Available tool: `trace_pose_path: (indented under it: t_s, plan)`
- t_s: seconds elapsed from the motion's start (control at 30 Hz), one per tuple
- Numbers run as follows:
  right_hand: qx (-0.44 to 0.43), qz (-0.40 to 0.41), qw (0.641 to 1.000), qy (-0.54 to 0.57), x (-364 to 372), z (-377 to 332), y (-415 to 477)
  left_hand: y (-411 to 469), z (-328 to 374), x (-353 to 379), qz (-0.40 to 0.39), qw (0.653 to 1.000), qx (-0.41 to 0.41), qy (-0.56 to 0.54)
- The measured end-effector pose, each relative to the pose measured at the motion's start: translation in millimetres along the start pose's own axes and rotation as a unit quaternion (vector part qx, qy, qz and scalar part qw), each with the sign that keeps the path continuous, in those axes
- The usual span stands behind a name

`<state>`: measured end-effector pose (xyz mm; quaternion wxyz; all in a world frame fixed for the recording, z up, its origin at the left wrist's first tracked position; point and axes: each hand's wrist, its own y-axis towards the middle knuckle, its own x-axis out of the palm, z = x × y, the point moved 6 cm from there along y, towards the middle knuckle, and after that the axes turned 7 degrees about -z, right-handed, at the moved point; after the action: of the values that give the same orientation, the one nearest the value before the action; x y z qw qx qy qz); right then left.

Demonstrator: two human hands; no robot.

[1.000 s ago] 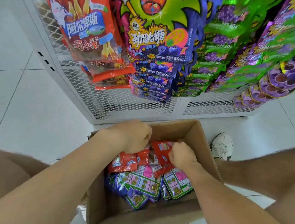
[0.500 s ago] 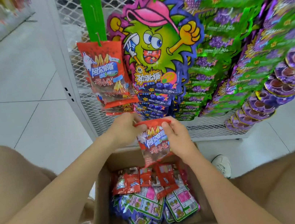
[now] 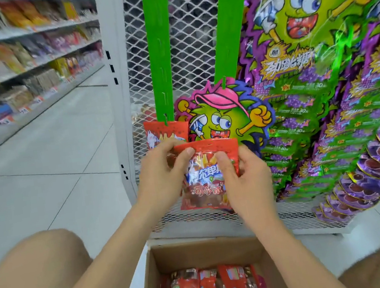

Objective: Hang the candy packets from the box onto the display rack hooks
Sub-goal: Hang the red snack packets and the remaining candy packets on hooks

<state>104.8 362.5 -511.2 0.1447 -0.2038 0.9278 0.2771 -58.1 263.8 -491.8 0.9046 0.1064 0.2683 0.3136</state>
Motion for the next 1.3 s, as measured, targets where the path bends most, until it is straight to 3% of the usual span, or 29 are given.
trace_pose_path:
  t_s: [0.07,0.17,0.3,0.57,1.0,1.3]
  plan:
    - [-0.027,-0.006,0.999,0.039,0,-26,19,13,12,-21,0.072,0.997,0.035,-0.001]
    - [-0.077,0.005,0.996,0.048,-1,-60,48,39,10,-42,0.119,0.992,0.007,-0.048]
    - [-0.094,0.003,0.995,0.037,10,-81,86,69,13,-52,0.087,0.986,-0.033,-0.141]
    - [-0.020,-0.003,1.000,0.024,47,-79,124,90,9,-51,0.039,0.951,-0.097,-0.291]
    - [-0.003,0.015,1.000,-0.016,45,-76,94,72,17,-51,-0.062,0.969,-0.079,-0.225]
    - [-0.036,0.017,0.999,-0.001,48,-76,91,64,15,-53,-0.061,0.980,-0.049,-0.181]
